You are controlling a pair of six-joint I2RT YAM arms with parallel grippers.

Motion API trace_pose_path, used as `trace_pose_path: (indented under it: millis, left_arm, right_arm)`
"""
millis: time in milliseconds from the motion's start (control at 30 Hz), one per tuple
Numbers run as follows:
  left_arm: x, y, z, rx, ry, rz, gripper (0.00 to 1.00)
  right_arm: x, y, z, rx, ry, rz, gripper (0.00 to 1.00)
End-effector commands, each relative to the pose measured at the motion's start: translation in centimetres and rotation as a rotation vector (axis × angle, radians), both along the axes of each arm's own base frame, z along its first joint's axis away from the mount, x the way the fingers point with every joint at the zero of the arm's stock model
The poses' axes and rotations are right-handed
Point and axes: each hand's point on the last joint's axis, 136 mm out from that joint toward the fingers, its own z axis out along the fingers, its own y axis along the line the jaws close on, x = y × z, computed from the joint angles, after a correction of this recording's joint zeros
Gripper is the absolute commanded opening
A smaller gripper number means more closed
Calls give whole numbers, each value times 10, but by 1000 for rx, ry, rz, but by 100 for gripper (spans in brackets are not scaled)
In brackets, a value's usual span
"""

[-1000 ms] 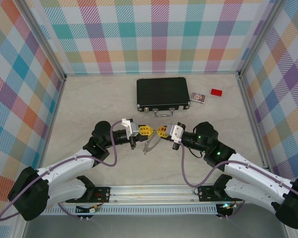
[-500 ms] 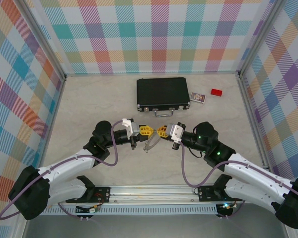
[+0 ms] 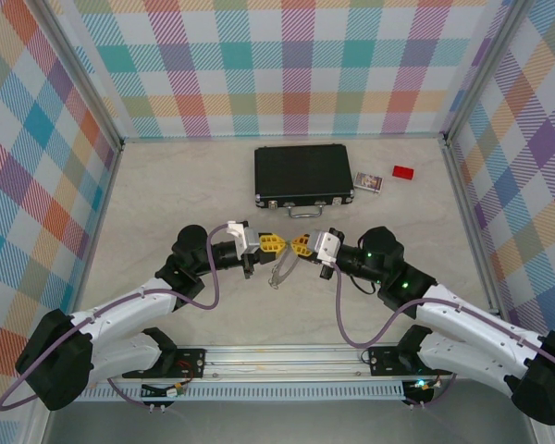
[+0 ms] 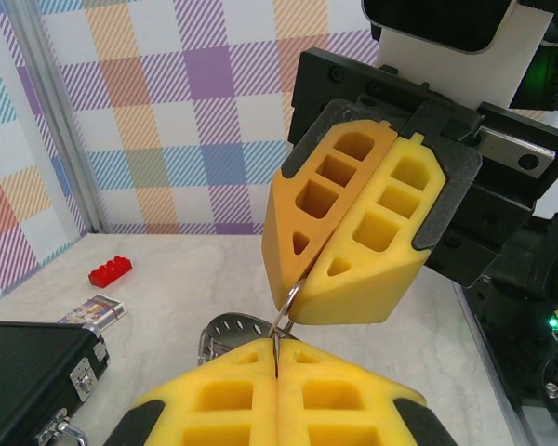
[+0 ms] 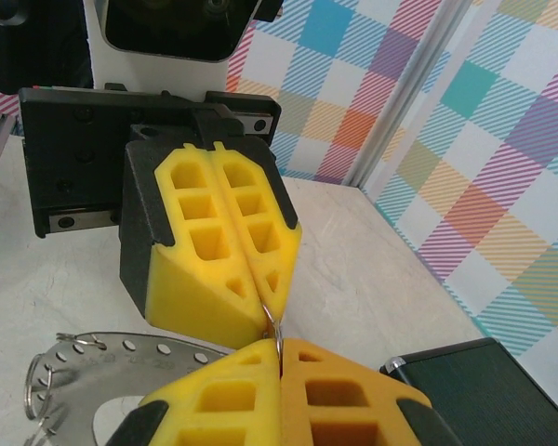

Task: Put the keys on the keyring

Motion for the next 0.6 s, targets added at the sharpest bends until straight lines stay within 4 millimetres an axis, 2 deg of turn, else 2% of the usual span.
trace_pose_path:
  millis: [0, 300, 567]
  left_arm:
    - [-10, -1, 24, -52, -54, -48, 0]
    - [-7, -1, 19, -40, -50, -34, 0]
    - [-5, -7, 9, -2, -64, -22, 0]
  right_arm:
    - [0, 3, 16, 40, -17, 6, 0]
    - [13, -4, 23, 60, 1, -84, 0]
    - [16, -4, 27, 87, 59, -99, 0]
